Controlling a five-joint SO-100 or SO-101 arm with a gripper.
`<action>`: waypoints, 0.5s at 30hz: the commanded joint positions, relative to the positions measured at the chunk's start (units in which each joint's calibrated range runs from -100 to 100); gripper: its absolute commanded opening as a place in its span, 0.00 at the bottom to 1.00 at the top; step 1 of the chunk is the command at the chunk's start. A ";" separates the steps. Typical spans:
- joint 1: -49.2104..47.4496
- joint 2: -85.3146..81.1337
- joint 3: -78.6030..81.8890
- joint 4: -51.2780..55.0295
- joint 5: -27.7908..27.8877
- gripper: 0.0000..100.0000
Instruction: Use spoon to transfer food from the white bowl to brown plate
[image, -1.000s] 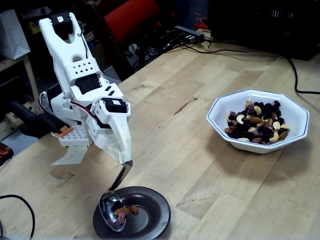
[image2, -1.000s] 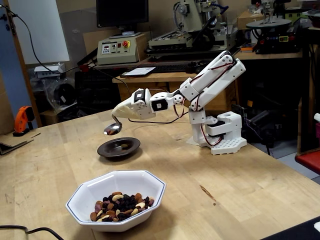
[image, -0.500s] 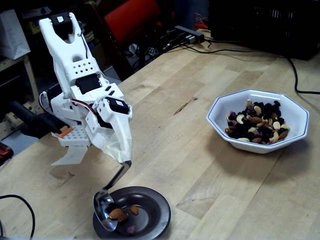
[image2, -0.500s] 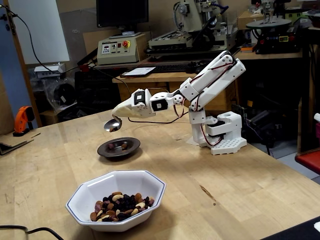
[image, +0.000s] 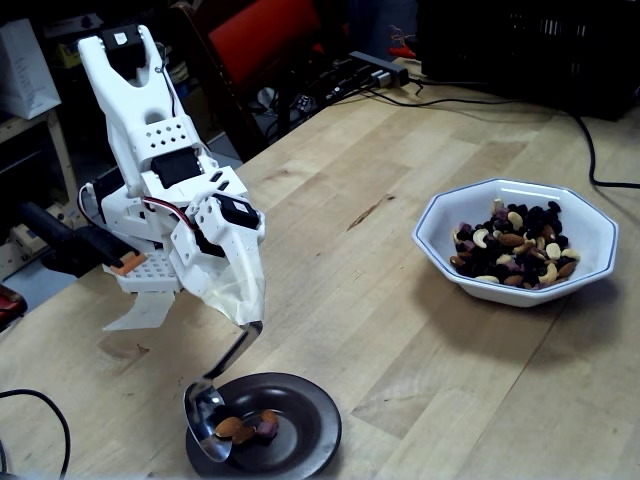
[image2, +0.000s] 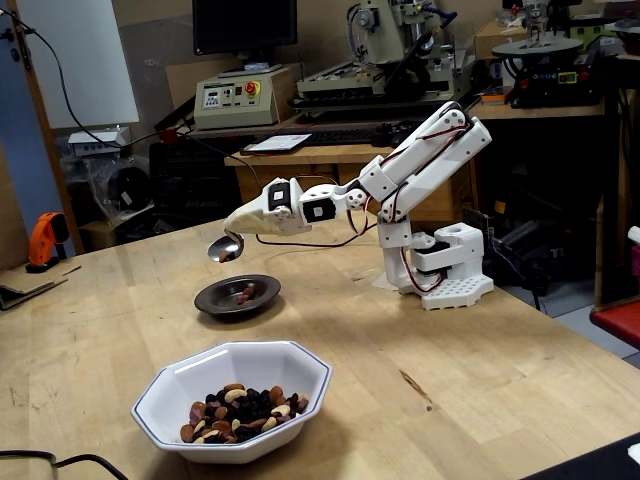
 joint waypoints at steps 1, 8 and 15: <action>-0.73 -0.23 0.38 -0.11 0.24 0.04; -0.73 -0.23 0.38 -0.11 4.10 0.04; -0.73 -0.32 0.38 -0.11 5.81 0.04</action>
